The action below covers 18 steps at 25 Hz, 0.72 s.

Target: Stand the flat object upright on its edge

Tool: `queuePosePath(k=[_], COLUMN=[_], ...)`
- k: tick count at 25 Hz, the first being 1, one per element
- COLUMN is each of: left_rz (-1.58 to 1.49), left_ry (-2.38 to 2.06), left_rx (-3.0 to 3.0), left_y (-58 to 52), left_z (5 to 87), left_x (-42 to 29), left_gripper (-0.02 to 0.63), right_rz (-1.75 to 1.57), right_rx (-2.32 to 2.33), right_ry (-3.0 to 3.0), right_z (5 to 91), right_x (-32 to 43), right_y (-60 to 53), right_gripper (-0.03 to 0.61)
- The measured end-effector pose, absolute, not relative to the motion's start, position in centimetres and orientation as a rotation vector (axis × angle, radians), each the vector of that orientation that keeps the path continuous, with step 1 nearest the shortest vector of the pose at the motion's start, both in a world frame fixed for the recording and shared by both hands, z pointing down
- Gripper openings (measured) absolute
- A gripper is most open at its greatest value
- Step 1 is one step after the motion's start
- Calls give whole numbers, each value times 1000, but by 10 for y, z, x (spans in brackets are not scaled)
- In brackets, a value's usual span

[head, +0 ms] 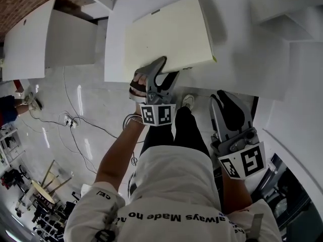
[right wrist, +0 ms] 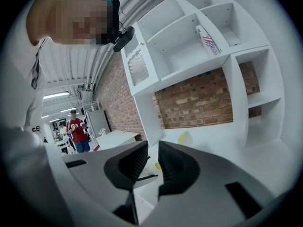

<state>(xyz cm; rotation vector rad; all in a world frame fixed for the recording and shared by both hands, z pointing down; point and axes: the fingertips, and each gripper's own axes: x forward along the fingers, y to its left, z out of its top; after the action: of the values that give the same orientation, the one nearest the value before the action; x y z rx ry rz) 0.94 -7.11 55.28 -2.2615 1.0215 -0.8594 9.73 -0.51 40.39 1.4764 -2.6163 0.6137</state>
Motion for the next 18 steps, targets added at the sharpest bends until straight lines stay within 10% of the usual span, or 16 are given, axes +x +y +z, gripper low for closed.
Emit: queuePosePath(k=[18], left_rz=[-129], left_ry=[1598], left_rx=[-2609], left_y=[-149], left_z=[468], left_x=[-74], left_gripper=[288], right_rz=[581], right_rx=[1426], right_ry=[-2619], right_z=[393], right_x=[65], right_y=[-17], right_gripper=[57])
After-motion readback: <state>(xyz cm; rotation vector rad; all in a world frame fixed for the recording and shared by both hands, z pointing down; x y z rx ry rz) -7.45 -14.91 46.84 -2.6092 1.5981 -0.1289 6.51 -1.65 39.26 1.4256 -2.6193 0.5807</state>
